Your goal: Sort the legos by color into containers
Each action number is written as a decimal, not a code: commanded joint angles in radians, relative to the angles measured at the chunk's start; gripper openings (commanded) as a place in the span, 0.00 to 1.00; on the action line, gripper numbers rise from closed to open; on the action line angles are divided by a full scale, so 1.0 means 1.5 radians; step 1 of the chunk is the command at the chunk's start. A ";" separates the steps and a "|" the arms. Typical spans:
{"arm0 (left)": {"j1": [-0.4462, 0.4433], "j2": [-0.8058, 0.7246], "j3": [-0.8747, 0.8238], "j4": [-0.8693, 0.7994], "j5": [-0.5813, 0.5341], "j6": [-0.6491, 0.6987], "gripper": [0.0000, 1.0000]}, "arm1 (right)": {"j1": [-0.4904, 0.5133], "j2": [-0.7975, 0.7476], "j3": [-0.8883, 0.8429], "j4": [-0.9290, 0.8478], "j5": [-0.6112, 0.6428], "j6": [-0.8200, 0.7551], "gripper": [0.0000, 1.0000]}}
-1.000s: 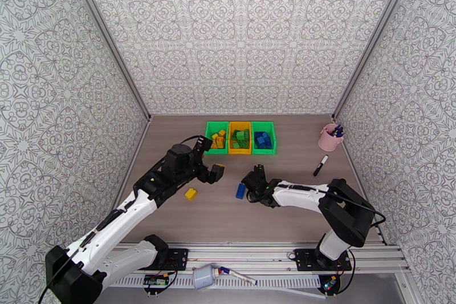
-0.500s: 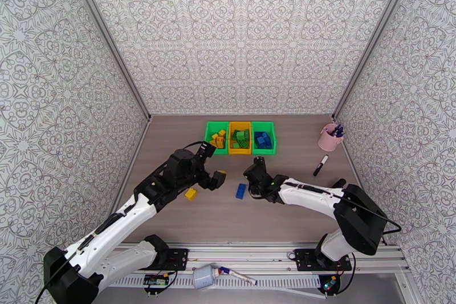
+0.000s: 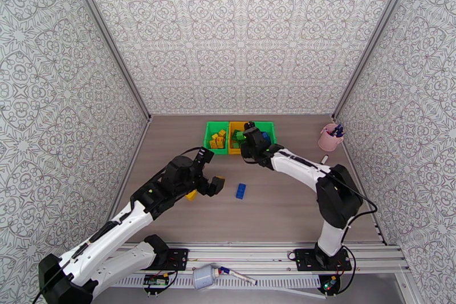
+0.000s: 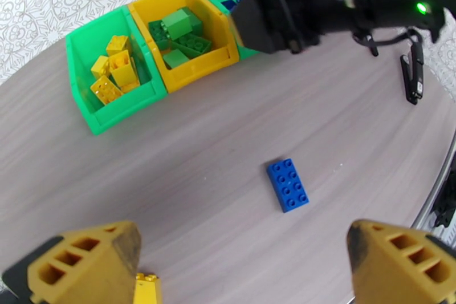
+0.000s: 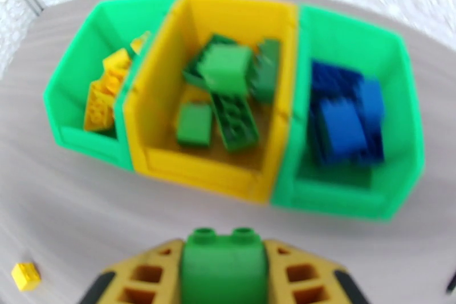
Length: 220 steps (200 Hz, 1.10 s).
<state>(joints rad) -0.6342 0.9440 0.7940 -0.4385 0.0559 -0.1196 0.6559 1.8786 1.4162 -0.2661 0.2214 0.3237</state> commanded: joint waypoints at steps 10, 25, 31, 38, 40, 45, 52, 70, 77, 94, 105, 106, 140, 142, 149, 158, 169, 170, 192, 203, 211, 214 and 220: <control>-0.004 -0.012 -0.014 -0.021 -0.023 -0.004 1.00 | -0.015 0.090 0.114 0.005 -0.052 -0.084 0.25; -0.005 -0.014 -0.014 -0.024 -0.028 -0.003 1.00 | -0.020 0.132 0.159 0.000 -0.057 -0.092 0.25; -0.005 -0.015 -0.015 -0.024 -0.028 -0.003 1.00 | -0.022 0.148 0.173 -0.004 -0.053 -0.095 0.25; -0.005 -0.015 -0.016 -0.023 -0.028 -0.004 1.00 | -0.025 0.166 0.191 -0.008 -0.051 -0.096 0.25; -0.005 -0.015 -0.016 -0.024 -0.029 -0.005 1.00 | -0.025 0.171 0.197 -0.009 -0.051 -0.096 0.25; -0.005 -0.015 -0.017 -0.023 -0.029 -0.006 1.00 | -0.027 0.182 0.208 -0.014 -0.051 -0.096 0.25; -0.005 -0.015 -0.018 -0.023 -0.030 -0.008 1.00 | -0.029 0.196 0.224 -0.019 -0.053 -0.095 0.25; -0.006 -0.015 -0.018 -0.020 -0.031 -0.011 1.00 | -0.033 0.216 0.249 -0.025 -0.063 -0.097 0.29; -0.006 -0.014 -0.019 -0.019 -0.033 -0.015 1.00 | -0.033 0.217 0.256 -0.029 -0.065 -0.099 0.36; -0.011 -0.009 -0.021 -0.006 -0.071 -0.041 1.00 | -0.033 0.202 0.252 -0.026 -0.077 -0.101 0.56; -0.015 -0.002 -0.021 0.002 -0.086 -0.048 1.00 | -0.033 0.182 0.239 -0.019 -0.082 -0.100 0.64; -0.015 -0.002 -0.021 0.002 -0.087 -0.048 1.00 | -0.033 0.180 0.237 -0.019 -0.082 -0.100 0.64; -0.049 0.031 -0.012 0.023 -0.135 -0.073 1.00 | -0.033 0.074 0.130 0.035 -0.079 -0.096 0.75; -0.053 0.034 -0.011 0.027 -0.137 -0.075 1.00 | -0.033 0.066 0.120 0.041 -0.078 -0.095 0.76; -0.064 0.043 -0.013 0.036 -0.144 -0.086 1.00 | -0.033 0.041 0.087 0.058 -0.075 -0.093 0.77; -0.078 0.056 -0.013 0.048 -0.145 -0.099 1.00 | -0.034 0.006 0.050 0.069 -0.066 -0.090 0.79; -0.093 0.074 -0.013 0.058 -0.149 -0.119 1.00 | -0.034 -0.032 0.008 0.081 -0.054 -0.086 0.80; -0.094 0.075 -0.013 0.059 -0.149 -0.121 1.00 | -0.035 -0.036 0.005 0.082 -0.054 -0.086 0.80; -0.129 0.123 -0.001 0.072 -0.160 -0.150 1.00 | -0.038 -0.114 -0.078 0.103 -0.033 -0.076 0.82; -0.150 0.151 0.011 0.071 -0.176 -0.158 1.00 | -0.041 -0.149 -0.113 0.110 -0.025 -0.072 0.83; -0.162 0.175 0.023 0.064 -0.185 -0.162 1.00 | -0.043 -0.172 -0.139 0.116 -0.022 -0.071 0.86; -0.167 0.183 0.028 0.062 -0.189 -0.164 1.00 | -0.043 -0.180 -0.148 0.119 -0.021 -0.070 0.86; -0.174 0.202 0.037 0.057 -0.194 -0.167 1.00 | -0.045 -0.196 -0.167 0.125 -0.018 -0.069 0.87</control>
<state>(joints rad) -0.8509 1.1675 0.7872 -0.3618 -0.1749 -0.3176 0.6025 1.6653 1.2690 -0.1268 0.1509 0.1967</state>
